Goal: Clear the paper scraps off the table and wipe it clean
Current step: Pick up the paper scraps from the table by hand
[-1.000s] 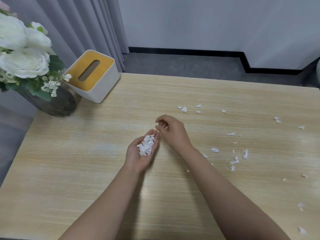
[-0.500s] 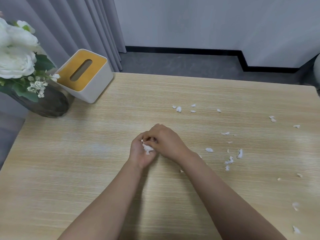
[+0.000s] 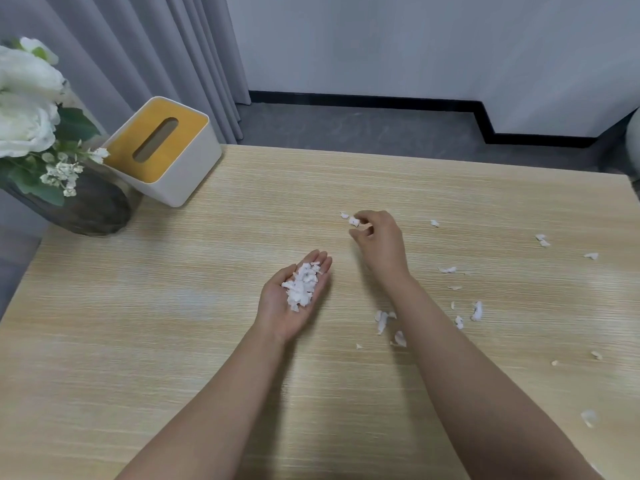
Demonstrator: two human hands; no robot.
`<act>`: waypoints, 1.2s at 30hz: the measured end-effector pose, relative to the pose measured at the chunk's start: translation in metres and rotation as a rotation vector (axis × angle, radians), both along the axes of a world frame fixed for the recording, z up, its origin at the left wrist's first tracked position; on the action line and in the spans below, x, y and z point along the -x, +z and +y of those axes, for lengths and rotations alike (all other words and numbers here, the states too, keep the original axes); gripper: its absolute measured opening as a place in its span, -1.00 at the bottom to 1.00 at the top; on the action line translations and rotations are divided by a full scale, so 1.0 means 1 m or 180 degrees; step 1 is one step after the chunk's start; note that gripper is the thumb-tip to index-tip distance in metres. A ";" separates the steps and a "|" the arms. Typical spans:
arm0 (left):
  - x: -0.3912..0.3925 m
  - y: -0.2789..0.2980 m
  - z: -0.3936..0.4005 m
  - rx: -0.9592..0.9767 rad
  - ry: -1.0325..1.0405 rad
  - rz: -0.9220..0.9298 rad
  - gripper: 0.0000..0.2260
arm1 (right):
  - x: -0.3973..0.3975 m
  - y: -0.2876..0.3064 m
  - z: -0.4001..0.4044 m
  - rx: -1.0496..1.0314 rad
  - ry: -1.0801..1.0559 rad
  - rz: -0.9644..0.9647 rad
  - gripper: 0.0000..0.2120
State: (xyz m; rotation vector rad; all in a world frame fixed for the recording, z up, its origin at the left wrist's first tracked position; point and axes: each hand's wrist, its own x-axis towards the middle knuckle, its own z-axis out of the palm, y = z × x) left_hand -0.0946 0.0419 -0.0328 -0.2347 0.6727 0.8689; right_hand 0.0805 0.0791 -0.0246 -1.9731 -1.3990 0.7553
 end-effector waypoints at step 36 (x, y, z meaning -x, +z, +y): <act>-0.007 -0.005 -0.002 0.0415 0.0004 0.0014 -0.86 | 0.047 0.026 -0.046 -0.0164 0.1030 0.0272 -0.88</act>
